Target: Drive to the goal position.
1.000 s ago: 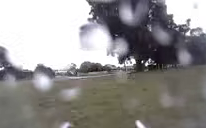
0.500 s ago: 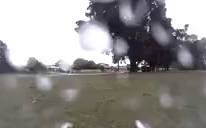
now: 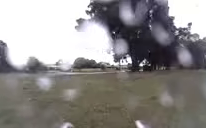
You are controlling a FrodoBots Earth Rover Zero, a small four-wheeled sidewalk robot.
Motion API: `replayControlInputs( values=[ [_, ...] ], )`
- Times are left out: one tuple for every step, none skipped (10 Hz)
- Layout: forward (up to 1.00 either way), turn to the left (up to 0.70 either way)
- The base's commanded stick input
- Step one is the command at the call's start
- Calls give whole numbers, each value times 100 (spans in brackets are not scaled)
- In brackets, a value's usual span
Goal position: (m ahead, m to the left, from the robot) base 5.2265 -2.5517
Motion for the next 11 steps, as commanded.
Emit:
replayControlInputs(
  values=[
    [99,-39],
    [99,-36],
    [99,-30],
    [99,1],
    [99,1],
    [99,1],
    [99,1],
    [99,1],
    [99,1],
    [99,1],
    [99,1]
  ],
)
